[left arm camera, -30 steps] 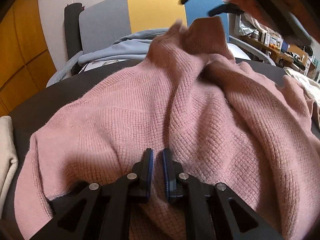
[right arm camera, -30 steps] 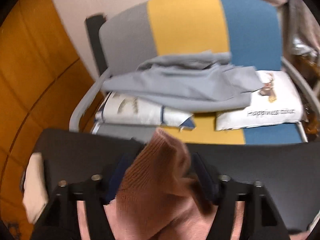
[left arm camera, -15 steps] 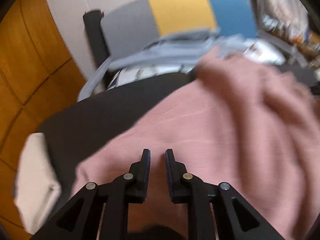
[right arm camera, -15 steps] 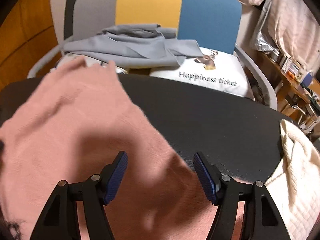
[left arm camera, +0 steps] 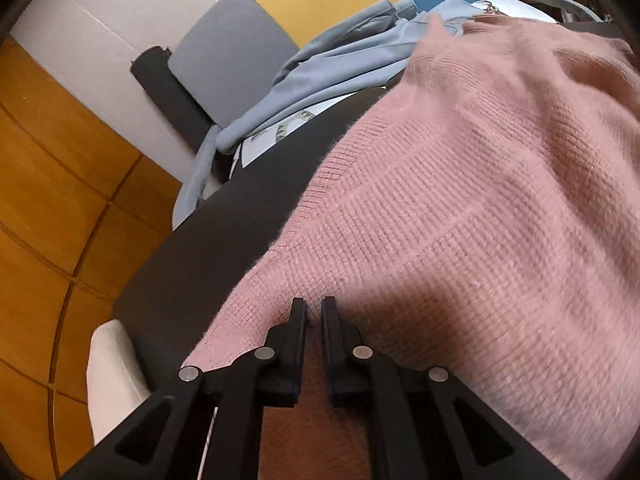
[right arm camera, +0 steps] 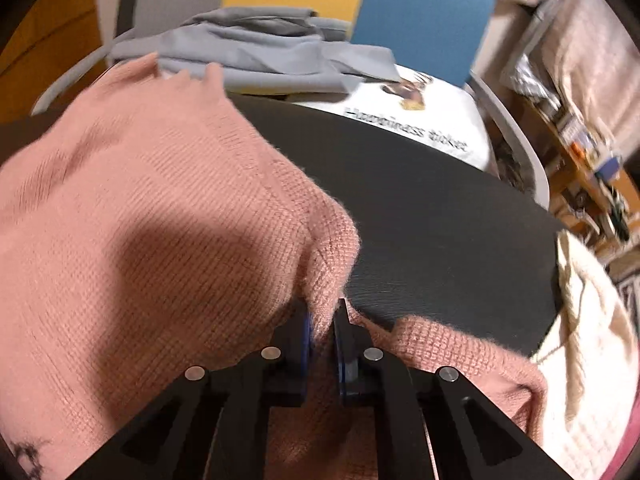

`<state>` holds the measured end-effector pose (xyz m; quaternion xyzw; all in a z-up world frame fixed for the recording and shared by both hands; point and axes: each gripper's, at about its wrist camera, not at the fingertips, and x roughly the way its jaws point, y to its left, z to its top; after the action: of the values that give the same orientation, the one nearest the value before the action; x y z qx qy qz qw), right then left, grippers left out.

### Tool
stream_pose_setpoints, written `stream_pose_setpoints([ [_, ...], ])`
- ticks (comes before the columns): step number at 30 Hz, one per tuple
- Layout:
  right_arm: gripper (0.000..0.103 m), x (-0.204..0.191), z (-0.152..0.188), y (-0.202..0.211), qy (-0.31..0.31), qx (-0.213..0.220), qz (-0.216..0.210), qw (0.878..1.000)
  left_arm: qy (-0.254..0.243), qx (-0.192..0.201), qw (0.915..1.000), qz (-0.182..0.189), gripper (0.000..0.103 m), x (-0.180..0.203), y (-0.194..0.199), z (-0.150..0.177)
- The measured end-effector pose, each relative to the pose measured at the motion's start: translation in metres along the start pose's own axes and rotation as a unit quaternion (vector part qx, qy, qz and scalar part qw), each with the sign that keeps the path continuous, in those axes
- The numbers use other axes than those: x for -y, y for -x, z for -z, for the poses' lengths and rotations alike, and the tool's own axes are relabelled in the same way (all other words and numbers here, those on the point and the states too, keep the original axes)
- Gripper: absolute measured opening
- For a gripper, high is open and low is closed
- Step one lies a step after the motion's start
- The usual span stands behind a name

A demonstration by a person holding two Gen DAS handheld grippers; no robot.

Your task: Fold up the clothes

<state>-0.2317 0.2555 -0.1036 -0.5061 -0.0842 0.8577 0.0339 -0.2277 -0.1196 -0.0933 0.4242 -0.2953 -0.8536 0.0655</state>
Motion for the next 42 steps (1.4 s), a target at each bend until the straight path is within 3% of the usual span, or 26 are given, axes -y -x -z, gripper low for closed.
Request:
stream_pose_setpoints([
  [5, 0.01, 0.006, -0.005, -0.007, 0.007, -0.001, 0.011, 1.0, -0.034, 0.012, 0.9994, 0.002, 0.003, -0.002, -0.014, -0.011],
  [11, 0.014, 0.006, -0.011, -0.013, 0.013, 0.01, 0.011, 1.0, -0.012, 0.009, 0.9998, 0.014, 0.002, -0.01, -0.014, -0.021],
  [13, 0.028, 0.016, -0.006, 0.007, -0.019, 0.025, -0.026, 0.999, 0.009, 0.011, 0.9992, 0.037, 0.01, -0.016, 0.002, -0.023],
  [16, 0.028, 0.026, 0.017, 0.062, -0.07, 0.086, -0.108, 0.988, 0.128, 0.022, 0.9833, 0.128, 0.01, -0.036, 0.049, -0.002],
  [20, 0.028, 0.005, 0.075, 0.138, -0.066, 0.123, -0.208, 0.968, 0.195, 0.026, 0.9529, 0.231, 0.011, -0.03, 0.102, 0.038],
  [21, 0.029, -0.002, 0.088, 0.15, -0.062, 0.123, -0.228, 0.964, 0.206, 0.025, 0.9461, 0.248, 0.011, -0.026, 0.111, 0.046],
  [23, 0.042, -0.026, 0.12, 0.169, -0.049, 0.104, -0.272, 0.955, 0.229, 0.013, 0.9365, 0.266, 0.011, -0.008, 0.123, 0.063],
  [25, 0.062, -0.051, 0.151, 0.183, -0.035, 0.08, -0.306, 0.948, 0.251, -0.006, 0.921, 0.298, 0.011, 0.004, 0.129, 0.079],
  [27, 0.063, -0.075, 0.176, 0.189, -0.024, 0.053, -0.312, 0.948, 0.271, -0.026, 0.9057, 0.325, 0.011, 0.016, 0.132, 0.092],
  [29, 0.058, -0.094, 0.196, 0.191, -0.016, 0.029, -0.31, 0.95, 0.282, -0.039, 0.8998, 0.331, 0.011, 0.022, 0.131, 0.1],
  [30, 0.051, -0.101, 0.204, 0.193, -0.014, 0.026, -0.312, 0.95, 0.284, -0.038, 0.8993, 0.33, 0.011, 0.022, 0.131, 0.102],
  [34, 0.05, -0.113, 0.225, 0.192, -0.024, 0.006, -0.269, 0.963, 0.301, -0.055, 0.892, 0.332, 0.012, 0.023, 0.126, 0.107],
  [37, 0.05, -0.118, 0.231, 0.191, -0.029, 0.003, -0.274, 0.961, 0.324, -0.068, 0.8806, 0.339, 0.013, 0.024, 0.122, 0.11],
  [39, 0.052, -0.116, 0.229, 0.194, -0.03, 0.016, -0.273, 0.961, 0.324, -0.065, 0.8806, 0.339, 0.013, 0.025, 0.12, 0.112],
  [41, 0.05, -0.111, 0.225, 0.197, -0.03, 0.031, -0.271, 0.962, 0.315, -0.059, 0.8876, 0.331, 0.014, 0.028, 0.123, 0.112],
  [42, 0.036, -0.109, 0.223, 0.199, -0.031, 0.039, -0.27, 0.962, 0.309, -0.057, 0.8916, 0.327, 0.016, 0.029, 0.123, 0.111],
])
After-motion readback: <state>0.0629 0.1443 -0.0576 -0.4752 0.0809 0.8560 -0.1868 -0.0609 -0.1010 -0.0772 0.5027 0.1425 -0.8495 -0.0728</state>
